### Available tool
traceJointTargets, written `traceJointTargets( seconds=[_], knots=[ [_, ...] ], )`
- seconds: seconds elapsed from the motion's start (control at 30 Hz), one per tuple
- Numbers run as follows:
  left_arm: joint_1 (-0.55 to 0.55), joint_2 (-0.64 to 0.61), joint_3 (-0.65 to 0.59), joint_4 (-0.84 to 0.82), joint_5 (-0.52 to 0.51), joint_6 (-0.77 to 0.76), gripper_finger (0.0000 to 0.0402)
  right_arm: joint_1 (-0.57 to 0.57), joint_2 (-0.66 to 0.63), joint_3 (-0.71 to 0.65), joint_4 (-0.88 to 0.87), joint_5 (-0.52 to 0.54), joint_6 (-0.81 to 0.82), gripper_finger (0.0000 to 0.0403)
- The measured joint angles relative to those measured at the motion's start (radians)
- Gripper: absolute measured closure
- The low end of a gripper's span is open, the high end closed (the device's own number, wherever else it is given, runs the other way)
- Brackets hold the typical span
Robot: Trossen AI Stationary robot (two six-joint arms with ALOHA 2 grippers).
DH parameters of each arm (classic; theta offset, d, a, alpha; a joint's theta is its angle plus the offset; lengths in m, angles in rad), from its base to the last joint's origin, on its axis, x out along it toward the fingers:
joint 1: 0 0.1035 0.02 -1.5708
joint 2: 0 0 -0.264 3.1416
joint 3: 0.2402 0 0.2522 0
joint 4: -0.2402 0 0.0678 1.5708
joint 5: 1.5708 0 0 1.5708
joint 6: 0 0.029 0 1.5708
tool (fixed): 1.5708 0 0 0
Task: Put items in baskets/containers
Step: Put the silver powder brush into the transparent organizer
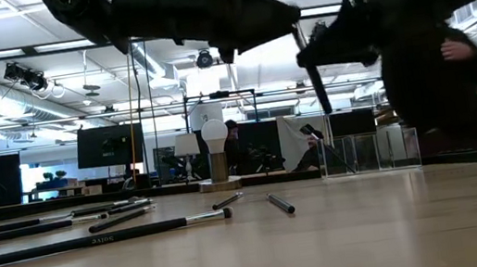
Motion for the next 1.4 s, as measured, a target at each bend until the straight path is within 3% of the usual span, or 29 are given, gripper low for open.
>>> traceJointTargets(
  seconds=[0.1, 0.23, 0.4, 0.5, 0.7, 0.93, 1.4],
  knots=[
    [-0.004, -0.025, 0.000, -0.109, -0.027, -0.015, 0.0203, -0.042, -0.106, -0.060, -0.002, 0.076, 0.034, 0.0375],
    [-0.004, -0.020, 0.000, -0.135, -0.041, -0.044, 0.0181, -0.130, -0.295, -0.101, -0.054, 0.136, 0.012, 0.0372],
    [-0.004, -0.002, -0.004, -0.135, -0.044, -0.048, 0.0180, -0.322, -0.492, -0.101, -0.239, 0.135, -0.063, 0.0372],
    [-0.004, -0.001, -0.003, -0.131, -0.047, -0.042, 0.0186, -0.487, -0.545, -0.101, -0.370, 0.103, -0.043, 0.0372],
    [-0.004, 0.000, -0.003, -0.129, -0.050, -0.041, 0.0199, -0.781, -0.468, -0.101, -0.418, -0.202, 0.008, 0.0372],
    [-0.003, 0.000, -0.003, -0.128, -0.050, -0.036, 0.0204, -0.902, -0.280, -0.101, -0.252, -0.367, -0.100, 0.0372],
    [-0.002, 0.001, -0.003, -0.129, -0.051, -0.038, 0.0205, -0.965, -0.087, -0.101, -0.224, -0.415, -0.177, 0.0371]
  ],
)
